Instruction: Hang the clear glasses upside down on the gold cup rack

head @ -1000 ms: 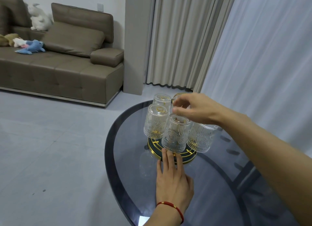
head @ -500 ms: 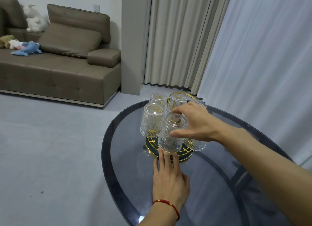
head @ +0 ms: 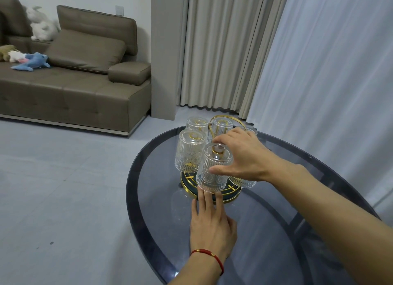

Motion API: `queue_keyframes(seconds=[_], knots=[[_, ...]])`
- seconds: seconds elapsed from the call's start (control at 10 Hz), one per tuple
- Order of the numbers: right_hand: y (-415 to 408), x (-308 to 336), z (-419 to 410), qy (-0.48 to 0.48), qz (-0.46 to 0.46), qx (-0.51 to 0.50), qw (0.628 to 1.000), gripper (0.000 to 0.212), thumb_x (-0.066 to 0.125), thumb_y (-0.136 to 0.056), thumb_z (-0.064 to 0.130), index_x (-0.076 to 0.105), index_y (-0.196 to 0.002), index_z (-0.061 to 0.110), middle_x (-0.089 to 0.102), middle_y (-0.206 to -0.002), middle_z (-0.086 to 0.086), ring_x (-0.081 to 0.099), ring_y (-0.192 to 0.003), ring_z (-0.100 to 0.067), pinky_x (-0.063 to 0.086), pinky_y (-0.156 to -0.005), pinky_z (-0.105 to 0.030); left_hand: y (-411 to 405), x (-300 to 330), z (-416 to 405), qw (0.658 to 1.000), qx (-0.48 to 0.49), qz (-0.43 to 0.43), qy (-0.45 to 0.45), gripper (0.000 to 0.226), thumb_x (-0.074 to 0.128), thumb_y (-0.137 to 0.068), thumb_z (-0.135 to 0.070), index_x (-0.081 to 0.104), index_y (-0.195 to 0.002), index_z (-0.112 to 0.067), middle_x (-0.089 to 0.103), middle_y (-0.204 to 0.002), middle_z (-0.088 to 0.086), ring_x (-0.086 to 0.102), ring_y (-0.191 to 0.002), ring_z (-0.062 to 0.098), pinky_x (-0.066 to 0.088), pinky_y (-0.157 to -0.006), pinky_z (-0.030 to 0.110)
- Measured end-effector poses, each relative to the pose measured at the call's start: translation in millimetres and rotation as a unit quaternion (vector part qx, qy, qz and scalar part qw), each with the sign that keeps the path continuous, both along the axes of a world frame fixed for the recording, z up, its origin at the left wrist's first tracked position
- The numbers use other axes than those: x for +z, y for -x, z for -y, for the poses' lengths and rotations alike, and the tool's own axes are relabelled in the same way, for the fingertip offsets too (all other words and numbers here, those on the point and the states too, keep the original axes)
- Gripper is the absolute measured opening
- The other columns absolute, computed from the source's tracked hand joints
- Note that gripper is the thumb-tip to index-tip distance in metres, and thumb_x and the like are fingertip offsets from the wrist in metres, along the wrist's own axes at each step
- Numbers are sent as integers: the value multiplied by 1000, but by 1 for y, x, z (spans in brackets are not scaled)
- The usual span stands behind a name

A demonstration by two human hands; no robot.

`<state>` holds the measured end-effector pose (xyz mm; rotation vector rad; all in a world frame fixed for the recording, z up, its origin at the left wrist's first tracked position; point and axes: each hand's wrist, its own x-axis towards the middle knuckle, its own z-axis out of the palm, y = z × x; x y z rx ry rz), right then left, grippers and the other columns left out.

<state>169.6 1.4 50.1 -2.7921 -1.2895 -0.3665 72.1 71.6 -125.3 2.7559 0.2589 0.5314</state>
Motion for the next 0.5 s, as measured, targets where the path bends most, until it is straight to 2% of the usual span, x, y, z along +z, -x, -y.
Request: queue_keyframes(seconds=[0.3, 0.4, 0.5], knots=[[2, -3, 3, 22, 33, -4, 999, 90, 51, -78, 83, 44, -149, 27, 56, -140, 4, 43, -131, -17, 30, -111, -43, -1, -1, 0, 1000, -8, -22, -6, 74, 41, -88, -37, 22, -154, -8, 22, -159, 22, 15, -147, 41, 20, -121, 52], [6, -5, 4, 14, 40, -5, 999, 90, 49, -80, 83, 42, -150, 27, 55, -144, 3, 43, -135, -18, 32, -111, -43, 1, 2, -1, 1000, -18, -19, 8, 77, 43, -88, -33, 16, -155, -6, 15, -162, 22, 10, -149, 40, 20, -120, 52], [13, -9, 13, -35, 44, 6, 998, 82, 50, -85, 75, 42, -150, 26, 52, -149, 3, 43, -139, -17, 34, -113, -41, 4, 4, 1, 999, -22, -30, 23, 79, 44, -89, -28, 8, -155, -5, 8, -164, 20, 1, -152, 37, 18, -121, 49]])
